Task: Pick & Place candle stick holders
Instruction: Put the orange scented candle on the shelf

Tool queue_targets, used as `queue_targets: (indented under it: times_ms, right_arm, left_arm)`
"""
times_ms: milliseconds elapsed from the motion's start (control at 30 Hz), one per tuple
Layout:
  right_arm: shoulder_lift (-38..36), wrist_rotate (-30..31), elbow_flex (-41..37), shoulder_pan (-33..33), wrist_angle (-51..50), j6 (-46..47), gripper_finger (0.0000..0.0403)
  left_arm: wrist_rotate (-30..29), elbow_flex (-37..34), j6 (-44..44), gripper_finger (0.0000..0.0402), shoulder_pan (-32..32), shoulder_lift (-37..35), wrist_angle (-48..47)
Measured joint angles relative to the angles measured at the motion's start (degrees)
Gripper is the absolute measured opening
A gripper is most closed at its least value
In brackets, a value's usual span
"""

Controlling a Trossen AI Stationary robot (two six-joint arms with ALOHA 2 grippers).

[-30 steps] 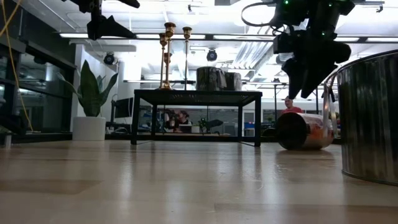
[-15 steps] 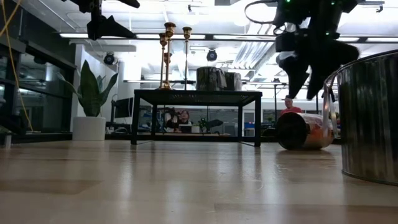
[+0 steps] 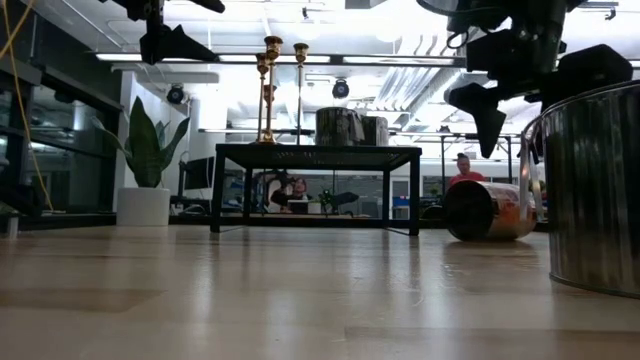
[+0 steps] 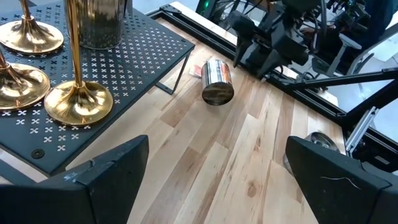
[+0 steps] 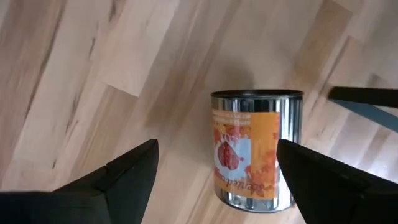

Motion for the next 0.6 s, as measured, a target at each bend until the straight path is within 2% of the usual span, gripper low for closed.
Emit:
queue_targets:
  times_ms: [200, 433, 600]
  right_arm:
    - [0.0, -1.5, 0.0, -0.5, 0.3, -0.6, 0.0319]
    - [0.0, -6.3, 0.0, -0.9, -0.2, -4.0, 0.0319]
    - [0.5, -5.9, 0.0, -2.8, 0.4, 0.2, 0.0319]
  left_arm:
    - [0.0, 0.0, 0.0, 0.0374, 0.0, 0.0, 0.0]
    - [0.0, 0.0, 0.0, 0.0374, 0.0, 0.0, 0.0]
    - [0.0, 0.0, 0.0, 0.0374, 0.0, 0.0, 0.0]
